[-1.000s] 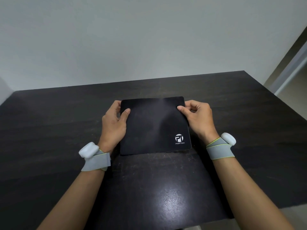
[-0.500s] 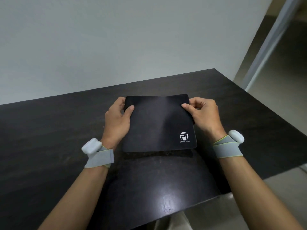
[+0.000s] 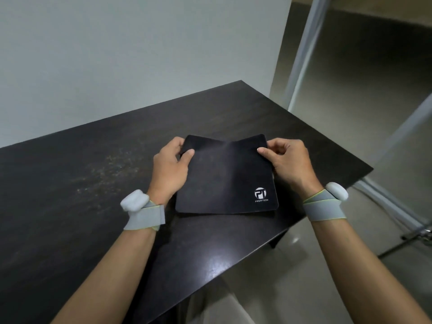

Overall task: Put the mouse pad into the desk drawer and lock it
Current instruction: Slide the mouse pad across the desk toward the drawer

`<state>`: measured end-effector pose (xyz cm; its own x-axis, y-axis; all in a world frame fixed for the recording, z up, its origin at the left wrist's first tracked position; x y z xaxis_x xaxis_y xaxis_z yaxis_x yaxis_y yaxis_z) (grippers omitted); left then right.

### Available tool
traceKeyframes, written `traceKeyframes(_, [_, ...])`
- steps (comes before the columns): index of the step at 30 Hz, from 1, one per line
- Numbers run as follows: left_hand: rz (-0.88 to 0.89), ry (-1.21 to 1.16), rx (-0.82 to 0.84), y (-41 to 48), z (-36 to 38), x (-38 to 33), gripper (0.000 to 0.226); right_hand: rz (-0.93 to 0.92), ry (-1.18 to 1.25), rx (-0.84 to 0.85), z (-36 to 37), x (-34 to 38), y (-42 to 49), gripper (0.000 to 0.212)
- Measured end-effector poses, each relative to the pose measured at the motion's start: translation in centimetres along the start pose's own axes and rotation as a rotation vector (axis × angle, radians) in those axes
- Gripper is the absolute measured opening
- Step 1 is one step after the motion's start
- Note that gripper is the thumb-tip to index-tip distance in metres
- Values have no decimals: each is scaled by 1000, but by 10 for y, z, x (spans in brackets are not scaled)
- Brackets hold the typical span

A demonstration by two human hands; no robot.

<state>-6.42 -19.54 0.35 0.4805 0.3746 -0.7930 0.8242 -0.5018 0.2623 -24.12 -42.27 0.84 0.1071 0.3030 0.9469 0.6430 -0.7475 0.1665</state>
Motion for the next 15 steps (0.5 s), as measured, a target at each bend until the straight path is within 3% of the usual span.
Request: traceKeyframes(15, [72, 72, 132, 0, 67, -24, 10, 133, -121, -110, -58, -33, -18, 8])
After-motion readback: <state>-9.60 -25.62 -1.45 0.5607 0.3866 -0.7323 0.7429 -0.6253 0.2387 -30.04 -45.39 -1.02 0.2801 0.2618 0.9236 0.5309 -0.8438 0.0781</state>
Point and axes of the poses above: each hand's wrist, its own y-axis towards the middle knuckle, its own z-axis out of the palm, x = y × z, the point moved 2 cm from there along y, towards the middle knuckle, and after that the axes turned 7 degrees about y, right-handed, at the moved point
